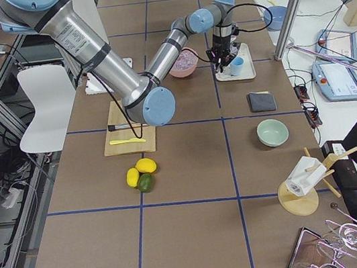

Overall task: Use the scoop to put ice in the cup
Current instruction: 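Carry the filled scoop with the right gripper over the light blue cup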

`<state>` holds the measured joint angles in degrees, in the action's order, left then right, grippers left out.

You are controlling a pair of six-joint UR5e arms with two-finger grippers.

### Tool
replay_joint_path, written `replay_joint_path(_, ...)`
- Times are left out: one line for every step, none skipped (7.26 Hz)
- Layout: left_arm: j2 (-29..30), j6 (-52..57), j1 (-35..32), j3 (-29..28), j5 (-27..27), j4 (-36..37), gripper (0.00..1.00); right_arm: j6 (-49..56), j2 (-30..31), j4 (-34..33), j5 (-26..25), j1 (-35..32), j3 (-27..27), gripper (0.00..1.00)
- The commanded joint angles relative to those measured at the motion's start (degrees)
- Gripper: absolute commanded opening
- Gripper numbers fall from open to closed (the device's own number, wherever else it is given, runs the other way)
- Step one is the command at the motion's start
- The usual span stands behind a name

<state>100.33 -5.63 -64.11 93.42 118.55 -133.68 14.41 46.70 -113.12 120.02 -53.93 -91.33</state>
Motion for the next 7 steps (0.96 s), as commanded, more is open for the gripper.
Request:
replay_joint_path(-0.5,-0.4,-1.9,-0.1,2.9,1.1,1.0,1.0,-2.6,0.1,-0.1,0.3,4.7,0.0)
replay_joint_path(-1.4,-0.4,-2.1,0.0,2.9,1.1,1.0,1.1,-3.2,0.1,-0.2,1.3,5.8,0.0)
replay_joint_path(-1.5,-0.3,-2.4,-0.2,3.4,4.1,1.0,1.1,-3.8,-0.1,-0.7,1.9,6.0,0.0)
replay_joint_path(-0.7,0.1,-2.4,0.3,3.4,8.9,1.0,1.1,-4.6,-1.0,-2.2,2.5,6.8,0.0)
replay_joint_path(-0.8,0.1,-2.5,0.2,3.4,9.1,1.0,1.1,-6.1,-4.9,-2.9,2.7,7.2,0.0)
replay_joint_path(-1.0,0.1,-2.5,0.2,3.5,9.3,1.0,1.1,-8.5,-8.4,-3.8,2.9,8.7,0.0)
replay_joint_path(-1.3,0.2,-2.5,-0.1,3.5,9.3,1.0,1.1,-11.7,-10.5,-4.5,3.2,12.2,0.0)
